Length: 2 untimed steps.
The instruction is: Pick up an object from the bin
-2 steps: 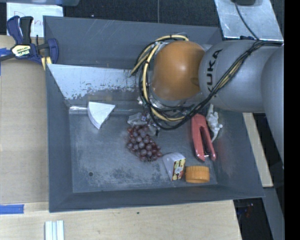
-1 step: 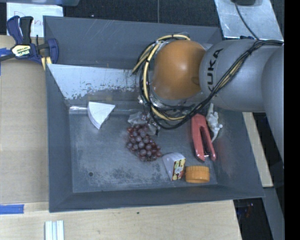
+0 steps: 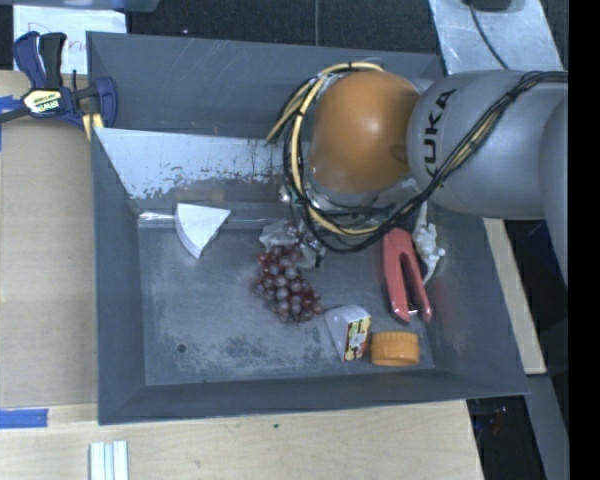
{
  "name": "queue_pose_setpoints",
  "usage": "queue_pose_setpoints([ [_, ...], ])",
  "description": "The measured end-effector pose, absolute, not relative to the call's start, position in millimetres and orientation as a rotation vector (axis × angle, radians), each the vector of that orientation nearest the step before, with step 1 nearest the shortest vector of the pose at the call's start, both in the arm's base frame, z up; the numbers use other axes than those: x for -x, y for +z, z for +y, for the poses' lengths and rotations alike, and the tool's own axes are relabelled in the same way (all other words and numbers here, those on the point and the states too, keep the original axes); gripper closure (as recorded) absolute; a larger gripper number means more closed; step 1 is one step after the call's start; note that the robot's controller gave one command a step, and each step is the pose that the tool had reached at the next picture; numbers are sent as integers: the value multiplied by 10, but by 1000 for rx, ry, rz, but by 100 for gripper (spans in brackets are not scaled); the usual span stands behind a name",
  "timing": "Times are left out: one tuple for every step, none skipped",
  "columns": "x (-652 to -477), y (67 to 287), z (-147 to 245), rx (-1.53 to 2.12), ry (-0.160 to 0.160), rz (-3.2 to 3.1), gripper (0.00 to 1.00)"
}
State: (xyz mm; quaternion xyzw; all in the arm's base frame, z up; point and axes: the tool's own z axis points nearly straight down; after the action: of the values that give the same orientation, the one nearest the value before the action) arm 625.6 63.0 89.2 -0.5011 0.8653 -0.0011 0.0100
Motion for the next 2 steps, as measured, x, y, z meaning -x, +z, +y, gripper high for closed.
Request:
queue_pose_setpoints([
  [-6258,1342,628,1572,-3,2697,100],
  [-6267,1664,627,1575,-6,2690,100],
])
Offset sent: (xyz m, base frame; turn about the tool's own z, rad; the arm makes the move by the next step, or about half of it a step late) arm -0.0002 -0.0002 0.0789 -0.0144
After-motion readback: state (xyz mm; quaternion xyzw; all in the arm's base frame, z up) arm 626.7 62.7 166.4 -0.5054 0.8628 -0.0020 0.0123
